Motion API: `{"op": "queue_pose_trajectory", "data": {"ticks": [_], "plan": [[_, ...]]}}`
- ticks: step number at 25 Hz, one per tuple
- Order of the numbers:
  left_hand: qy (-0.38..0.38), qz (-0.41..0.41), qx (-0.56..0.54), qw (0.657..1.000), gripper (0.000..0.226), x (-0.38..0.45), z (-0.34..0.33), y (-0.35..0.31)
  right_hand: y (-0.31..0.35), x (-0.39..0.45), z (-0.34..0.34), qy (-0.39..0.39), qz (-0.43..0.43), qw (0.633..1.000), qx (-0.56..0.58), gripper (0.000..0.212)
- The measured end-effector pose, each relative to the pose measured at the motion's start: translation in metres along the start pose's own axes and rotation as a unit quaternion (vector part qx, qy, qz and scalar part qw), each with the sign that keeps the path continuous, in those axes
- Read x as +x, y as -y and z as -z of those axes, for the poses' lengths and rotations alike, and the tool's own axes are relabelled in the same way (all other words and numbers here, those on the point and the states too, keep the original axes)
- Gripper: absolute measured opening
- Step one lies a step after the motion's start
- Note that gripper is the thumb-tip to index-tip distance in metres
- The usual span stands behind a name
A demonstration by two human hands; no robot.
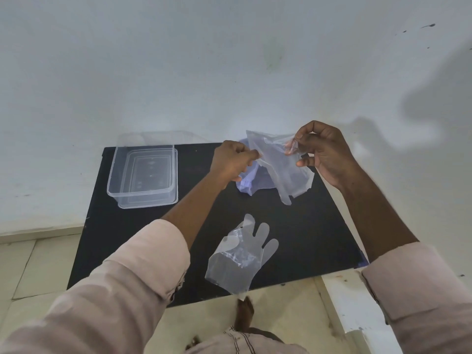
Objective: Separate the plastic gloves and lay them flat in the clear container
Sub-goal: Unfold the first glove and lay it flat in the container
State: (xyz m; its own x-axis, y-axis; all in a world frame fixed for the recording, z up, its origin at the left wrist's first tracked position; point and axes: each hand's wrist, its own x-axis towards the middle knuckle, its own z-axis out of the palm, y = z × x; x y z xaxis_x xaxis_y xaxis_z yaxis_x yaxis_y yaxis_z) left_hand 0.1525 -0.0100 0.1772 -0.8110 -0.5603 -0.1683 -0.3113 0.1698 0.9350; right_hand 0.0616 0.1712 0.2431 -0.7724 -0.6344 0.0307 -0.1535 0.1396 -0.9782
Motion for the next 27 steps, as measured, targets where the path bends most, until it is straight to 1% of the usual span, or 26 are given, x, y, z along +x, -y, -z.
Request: {"op": "queue_pose_trajectory", "data": {"ticks": [4, 7, 9, 10, 11, 12, 13, 14, 15, 16, 17, 19, 22, 24, 27], "plan": [[0.002, 0.011, 0.067, 0.998, 0.026, 0.010, -0.005, 0.011, 0.006, -0.001, 0.001, 0.005, 0.001, 1.000, 0.011, 0.016], [0.029, -0.002, 0.164, 0.986, 0.007, 0.010, -0.006, 0.023, 0.008, -0.001, 0.004, -0.004, 0.002, 1.000, 0.009, 0.017], [0.046, -0.016, 0.247, 0.968, 0.013, 0.008, -0.002, 0.031, 0.009, -0.002, 0.005, -0.006, 0.002, 1.000, 0.009, 0.017], [0.055, -0.021, 0.266, 0.962, 0.021, 0.007, 0.002, 0.035, 0.010, -0.003, 0.006, -0.004, 0.004, 1.000, 0.007, 0.017], [0.067, -0.026, 0.253, 0.965, 0.035, 0.007, 0.006, 0.037, 0.012, -0.004, 0.006, -0.002, 0.006, 1.000, 0.006, 0.017], [0.086, -0.032, 0.197, 0.976, 0.051, 0.005, 0.011, 0.036, 0.013, -0.005, 0.007, 0.000, 0.007, 1.000, 0.006, 0.018], [0.109, -0.044, 0.115, 0.986, 0.065, 0.001, 0.017, 0.030, 0.013, -0.005, 0.007, 0.002, 0.009, 1.000, 0.007, 0.018], [0.129, -0.063, 0.028, 0.989, 0.074, -0.003, 0.022, 0.021, 0.014, -0.006, 0.008, 0.003, 0.011, 1.000, 0.007, 0.019], [0.136, -0.083, -0.043, 0.986, 0.078, -0.005, 0.027, 0.011, 0.015, -0.006, 0.008, 0.004, 0.011, 1.000, 0.005, 0.019], [0.135, -0.098, -0.092, 0.982, 0.078, -0.006, 0.032, 0.002, 0.016, -0.006, 0.008, 0.005, 0.012, 1.000, 0.003, 0.019], [0.131, -0.108, -0.125, 0.978, 0.075, -0.006, 0.035, -0.006, 0.018, -0.006, 0.007, 0.007, 0.014, 1.000, 0.001, 0.019], [0.138, -0.114, -0.144, 0.973, 0.064, -0.004, 0.037, -0.016, 0.021, -0.008, 0.007, 0.009, 0.016, 1.000, -0.004, 0.020], [0.161, -0.112, -0.122, 0.973, 0.038, -0.002, 0.032, -0.020, 0.024, -0.013, 0.007, 0.008, 0.017, 1.000, -0.014, 0.021], [0.156, -0.109, -0.128, 0.973, 0.024, -0.002, 0.029, -0.022, 0.025, -0.016, 0.009, 0.001, 0.013, 1.000, -0.019, 0.020], [0.137, -0.106, -0.157, 0.972, 0.021, -0.008, 0.032, -0.022, 0.021, -0.024, 0.012, -0.028, -0.006, 0.999, -0.026, 0.009]]}}
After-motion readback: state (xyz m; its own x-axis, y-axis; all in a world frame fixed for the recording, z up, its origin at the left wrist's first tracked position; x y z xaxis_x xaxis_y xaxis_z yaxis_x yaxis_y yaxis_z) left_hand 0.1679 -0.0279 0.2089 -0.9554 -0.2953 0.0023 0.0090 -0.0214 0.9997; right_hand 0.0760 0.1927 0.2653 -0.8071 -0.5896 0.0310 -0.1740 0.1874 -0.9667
